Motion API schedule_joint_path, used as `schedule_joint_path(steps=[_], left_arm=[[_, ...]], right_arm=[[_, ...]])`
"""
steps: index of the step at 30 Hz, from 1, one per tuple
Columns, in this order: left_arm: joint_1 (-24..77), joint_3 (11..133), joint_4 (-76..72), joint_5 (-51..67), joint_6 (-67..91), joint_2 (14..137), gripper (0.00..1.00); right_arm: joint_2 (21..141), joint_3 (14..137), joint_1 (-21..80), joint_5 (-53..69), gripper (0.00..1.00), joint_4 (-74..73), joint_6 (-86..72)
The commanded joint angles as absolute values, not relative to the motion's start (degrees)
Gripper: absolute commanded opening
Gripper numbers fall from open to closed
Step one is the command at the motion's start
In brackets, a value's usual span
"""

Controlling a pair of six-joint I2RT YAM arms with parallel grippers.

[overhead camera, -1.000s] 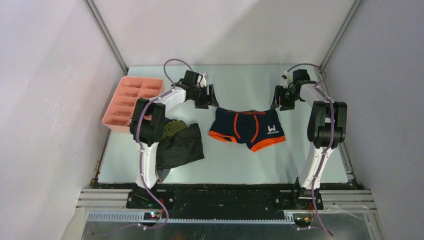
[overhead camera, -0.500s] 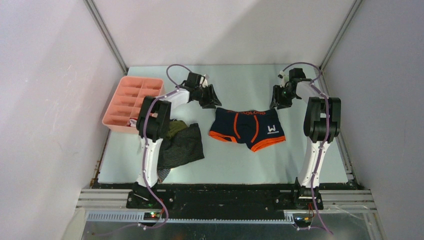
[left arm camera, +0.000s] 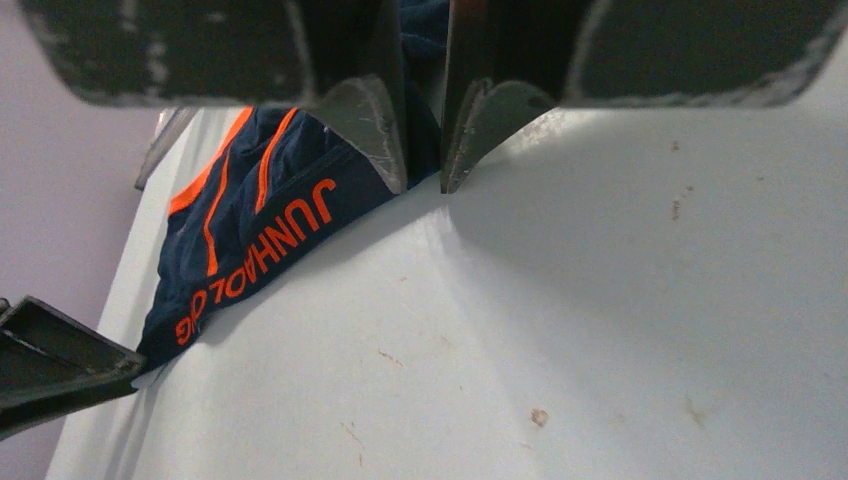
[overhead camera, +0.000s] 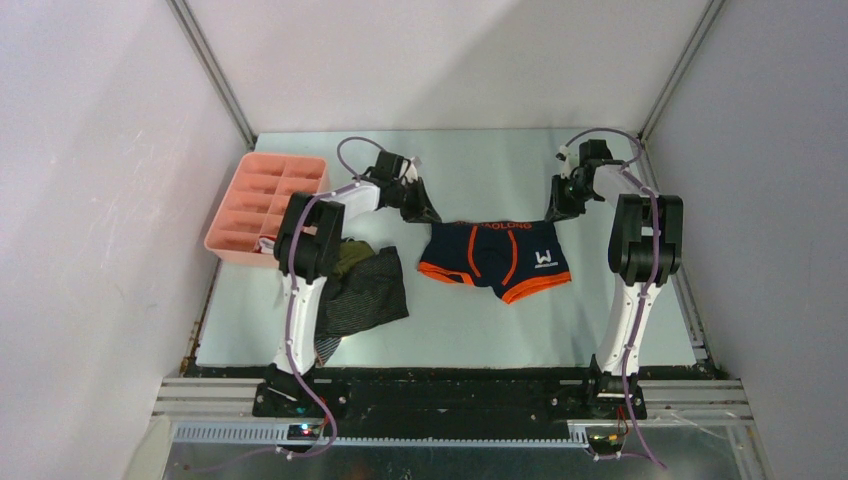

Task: Roll the underwear
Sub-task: Flatten out the underwear at the center of the board.

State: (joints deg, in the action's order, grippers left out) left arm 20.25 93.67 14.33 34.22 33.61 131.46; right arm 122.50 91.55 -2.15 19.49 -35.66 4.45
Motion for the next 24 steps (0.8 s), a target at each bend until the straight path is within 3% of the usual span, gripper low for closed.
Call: schedule_joint_path(steps=[1, 2, 11, 16, 24], left_arm=[[21.15, 93.40, 12.02, 38.81, 33.15, 131.88, 0.02], [21.08, 93.55, 11.71, 38.92, 32.74, 131.36, 0.00], [18.32, 92.45, 5.19, 37.41, 25.96, 115.50, 0.00], [18.41, 82.69, -3.07, 35.72, 24.85, 99.30, 0.00], [21.85, 68.04, -1.78, 37.27, 19.83, 79.24, 0.00]], right_arm=[[122.83, 91.59, -2.03, 20.38, 0.10, -36.40, 5.90], [122.81, 92.07, -2.07, 20.39, 0.01, -36.39, 6.05], [107.76, 95.64, -7.10, 26.59, 0.00, -34.38, 1.83], [87.21, 85.54, -9.99, 29.99, 0.00, -34.63, -4.70], [60.21, 70.49, -11.51, 34.60, 0.00, -35.84, -8.78]])
